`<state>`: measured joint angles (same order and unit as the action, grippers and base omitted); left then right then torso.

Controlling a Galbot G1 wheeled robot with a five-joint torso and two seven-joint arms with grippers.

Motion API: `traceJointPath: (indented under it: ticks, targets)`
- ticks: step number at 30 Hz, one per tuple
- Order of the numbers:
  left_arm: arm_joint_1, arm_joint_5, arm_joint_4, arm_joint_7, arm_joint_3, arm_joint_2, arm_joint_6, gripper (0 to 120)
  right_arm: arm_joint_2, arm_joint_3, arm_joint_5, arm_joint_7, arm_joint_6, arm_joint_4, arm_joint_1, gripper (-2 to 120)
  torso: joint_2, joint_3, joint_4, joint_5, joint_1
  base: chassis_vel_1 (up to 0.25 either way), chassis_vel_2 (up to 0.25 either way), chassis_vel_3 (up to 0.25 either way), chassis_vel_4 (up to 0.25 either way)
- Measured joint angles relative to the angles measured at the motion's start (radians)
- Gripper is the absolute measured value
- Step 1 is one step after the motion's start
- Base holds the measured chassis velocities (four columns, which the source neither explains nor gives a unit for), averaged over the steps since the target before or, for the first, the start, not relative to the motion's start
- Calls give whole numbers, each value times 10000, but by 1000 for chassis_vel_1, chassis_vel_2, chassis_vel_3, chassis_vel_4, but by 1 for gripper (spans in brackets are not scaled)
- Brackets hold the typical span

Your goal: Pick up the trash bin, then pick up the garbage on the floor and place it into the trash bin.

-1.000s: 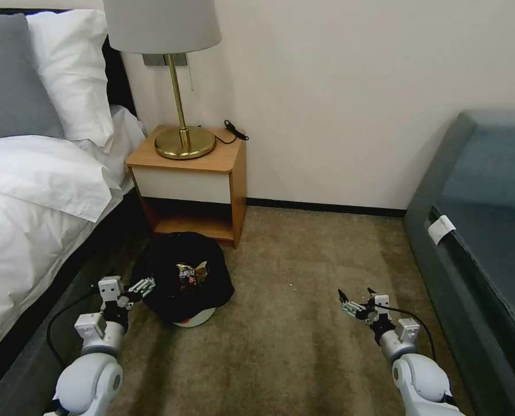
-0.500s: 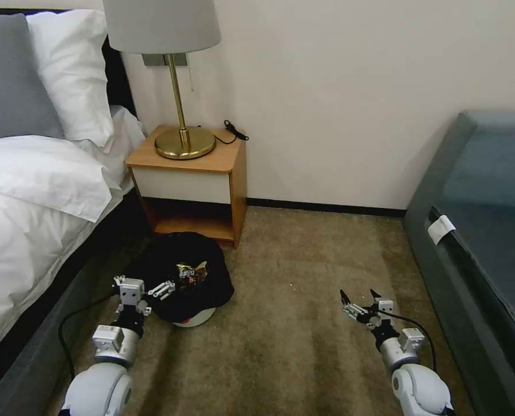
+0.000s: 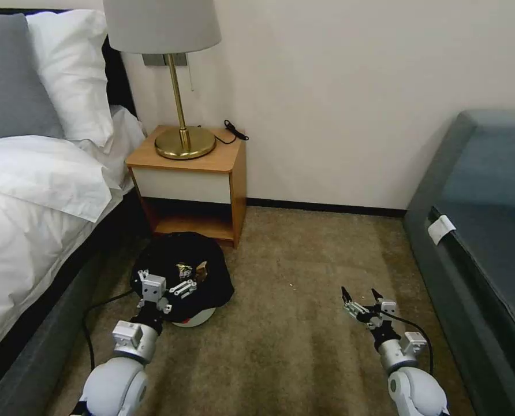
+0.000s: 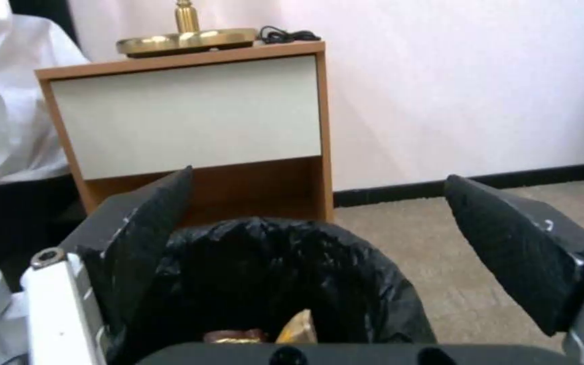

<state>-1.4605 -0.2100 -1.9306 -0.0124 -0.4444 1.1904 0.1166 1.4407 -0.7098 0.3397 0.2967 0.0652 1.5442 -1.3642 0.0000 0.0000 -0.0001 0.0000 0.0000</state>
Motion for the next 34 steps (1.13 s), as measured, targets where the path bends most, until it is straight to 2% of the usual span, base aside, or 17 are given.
traceJointPath:
  ticks: [7,34]
  targets:
    - [144,-146,198,-128,123,0,13,100,114,-108,74,32,222,-211,154,100,1,0,1,0,0,0,0,0,0]
    - [150,-179,214,-171,118,2,6,100,121,-111,98,41,202,-226,167,100,0,0,1,0,0,0,0,0,0]
